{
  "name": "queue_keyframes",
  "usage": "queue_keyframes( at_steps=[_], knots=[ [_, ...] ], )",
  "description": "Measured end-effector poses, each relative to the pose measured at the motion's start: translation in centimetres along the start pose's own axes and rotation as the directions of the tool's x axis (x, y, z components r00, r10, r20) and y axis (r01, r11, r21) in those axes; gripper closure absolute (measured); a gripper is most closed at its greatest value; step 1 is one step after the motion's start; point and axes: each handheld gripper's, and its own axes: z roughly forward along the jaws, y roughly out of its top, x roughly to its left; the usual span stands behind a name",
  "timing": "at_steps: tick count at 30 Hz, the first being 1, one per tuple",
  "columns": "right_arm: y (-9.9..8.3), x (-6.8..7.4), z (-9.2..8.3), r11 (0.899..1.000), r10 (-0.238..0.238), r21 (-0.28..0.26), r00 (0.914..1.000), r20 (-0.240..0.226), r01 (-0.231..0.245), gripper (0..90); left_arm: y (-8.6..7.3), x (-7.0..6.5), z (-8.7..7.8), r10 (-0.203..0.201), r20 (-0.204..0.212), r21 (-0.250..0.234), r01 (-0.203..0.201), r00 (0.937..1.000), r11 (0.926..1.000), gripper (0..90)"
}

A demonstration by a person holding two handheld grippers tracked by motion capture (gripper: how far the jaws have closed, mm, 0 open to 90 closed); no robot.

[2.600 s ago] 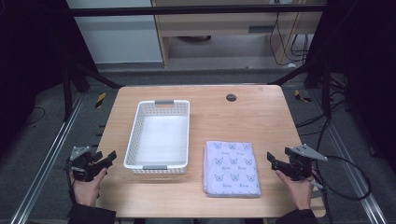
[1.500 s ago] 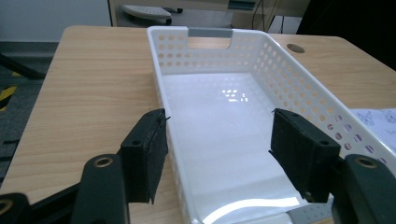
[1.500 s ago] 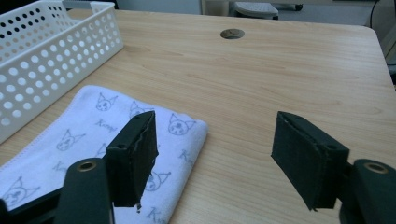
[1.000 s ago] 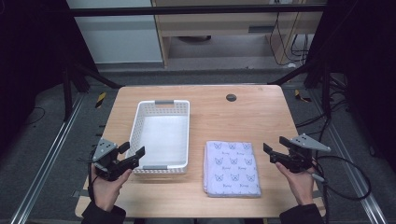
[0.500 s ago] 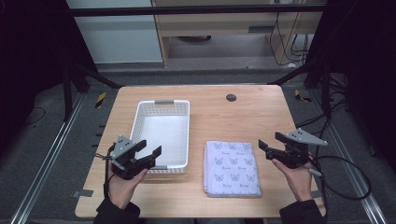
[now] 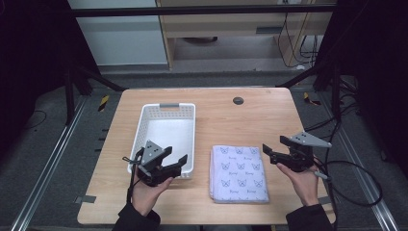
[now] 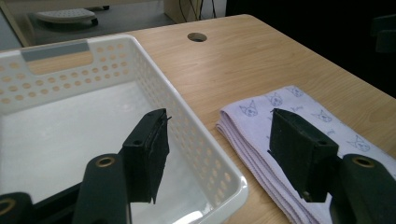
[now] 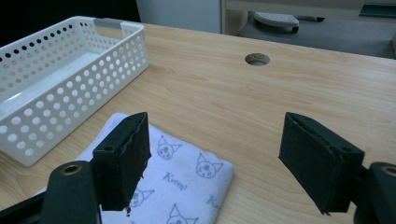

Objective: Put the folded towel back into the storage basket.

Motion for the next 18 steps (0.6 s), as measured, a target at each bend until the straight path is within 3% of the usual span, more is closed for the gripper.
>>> queue_keyframes(
  at_steps=[9, 18],
  knots=[
    [-0.3, 0.3, 0.7, 1.0, -0.015, 0.008, 0.9999, -0.001, 0.015, 24.6, -0.3, -2.0, 1.3, 0.013, 0.032, 0.018, -0.013, 0.9994, 0.9998, 37.1],
    [-0.6, 0.3, 1.1, 1.0, -0.015, 0.014, 0.9999, -0.005, 0.015, 25.2, -0.9, -4.0, 2.8, 0.058, 0.053, 0.057, -0.061, 0.9969, 0.9965, 37.7]
  ],
)
